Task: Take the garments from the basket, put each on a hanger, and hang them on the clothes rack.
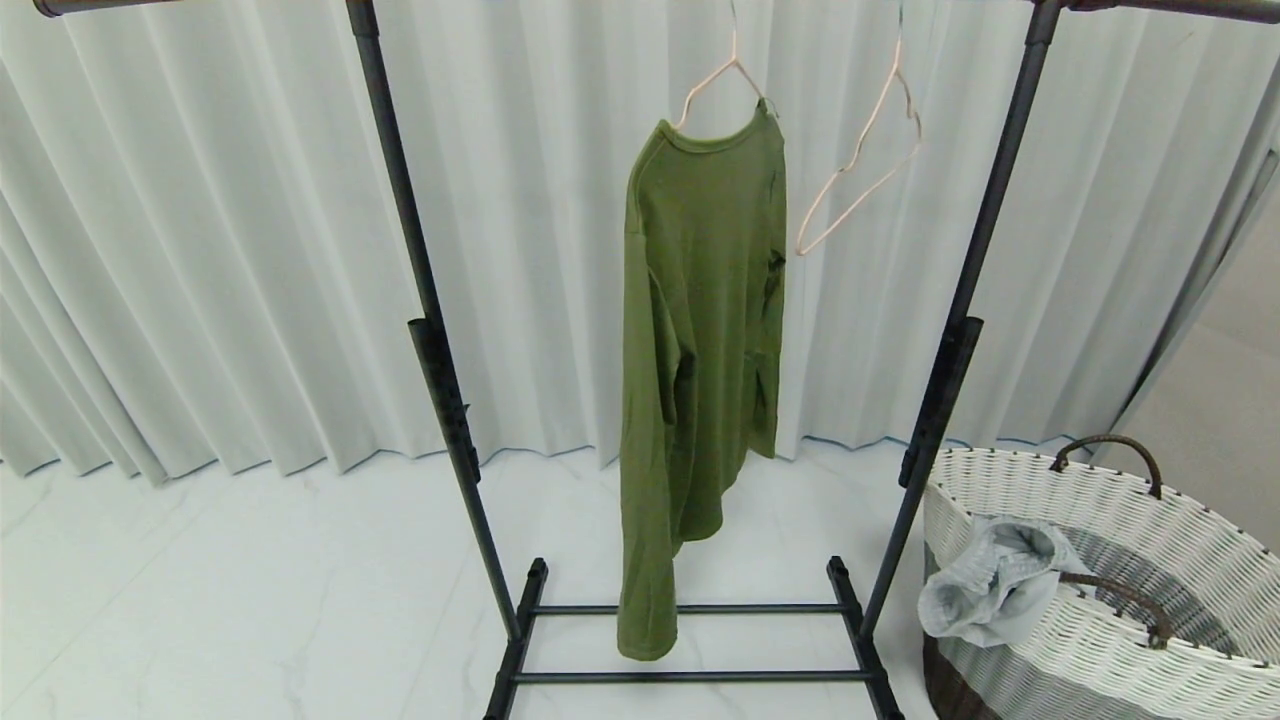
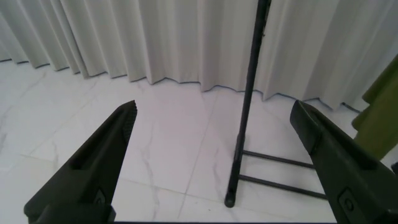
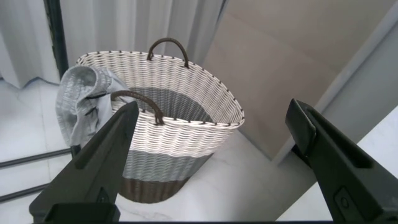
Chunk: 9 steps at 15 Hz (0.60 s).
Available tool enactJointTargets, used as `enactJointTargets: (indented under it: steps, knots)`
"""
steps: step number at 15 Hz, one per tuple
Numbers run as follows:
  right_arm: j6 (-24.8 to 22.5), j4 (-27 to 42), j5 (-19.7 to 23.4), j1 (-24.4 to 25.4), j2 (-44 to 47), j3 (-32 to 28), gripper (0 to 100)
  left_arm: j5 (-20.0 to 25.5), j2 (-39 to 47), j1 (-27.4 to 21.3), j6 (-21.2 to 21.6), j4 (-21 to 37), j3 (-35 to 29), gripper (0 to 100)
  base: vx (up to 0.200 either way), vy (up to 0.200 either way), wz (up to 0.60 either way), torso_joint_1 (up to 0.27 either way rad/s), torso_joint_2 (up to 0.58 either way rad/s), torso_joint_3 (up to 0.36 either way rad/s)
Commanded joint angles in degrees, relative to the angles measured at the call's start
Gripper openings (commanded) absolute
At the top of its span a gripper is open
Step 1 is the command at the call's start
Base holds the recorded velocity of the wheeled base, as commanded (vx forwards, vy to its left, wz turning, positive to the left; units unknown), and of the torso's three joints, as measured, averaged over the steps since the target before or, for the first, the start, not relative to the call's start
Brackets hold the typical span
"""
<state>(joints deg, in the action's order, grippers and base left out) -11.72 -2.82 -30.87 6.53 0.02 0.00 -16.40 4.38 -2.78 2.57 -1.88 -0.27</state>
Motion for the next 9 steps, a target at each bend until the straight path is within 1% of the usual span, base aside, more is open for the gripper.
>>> enactJointTargets:
  steps: [1, 4, 6, 7, 9]
  knots:
    - [-0.06, 0.0, 0.02, 0.06, -0.02, 0.0, 100, -0.13, 0.19, 0.05, -0.11, -0.06, 0.0, 100, 0.0, 0.0, 0.0, 0.0, 0.0, 0.0]
    - [-0.24, 0.0, 0.02, 0.06, -0.02, 0.0, 100, -0.48, 0.11, 0.14, 0.59, -0.06, 0.0, 100, 0.0, 0.0, 0.0, 0.0, 0.0, 0.0]
    - [-0.24, 0.0, -0.16, 0.06, -0.02, 0.0, 100, -0.48, 0.11, 0.14, 0.24, -0.06, 0.0, 100, 0.0, 0.0, 0.0, 0.0, 0.0, 0.0]
    - [-0.15, -0.08, -0.16, -0.03, -0.02, 0.0, 100, -1.01, 0.11, 0.14, -0.2, -0.06, 0.09, 100, 0.0, 0.0, 0.0, 0.0, 0.0, 0.0]
    - [-0.33, 0.0, -0.16, -0.82, -0.02, 0.0, 100, -3.55, -0.07, 0.23, -0.29, -0.06, 0.0, 100, 0.0, 0.0, 0.0, 0.0, 0.0, 0.0]
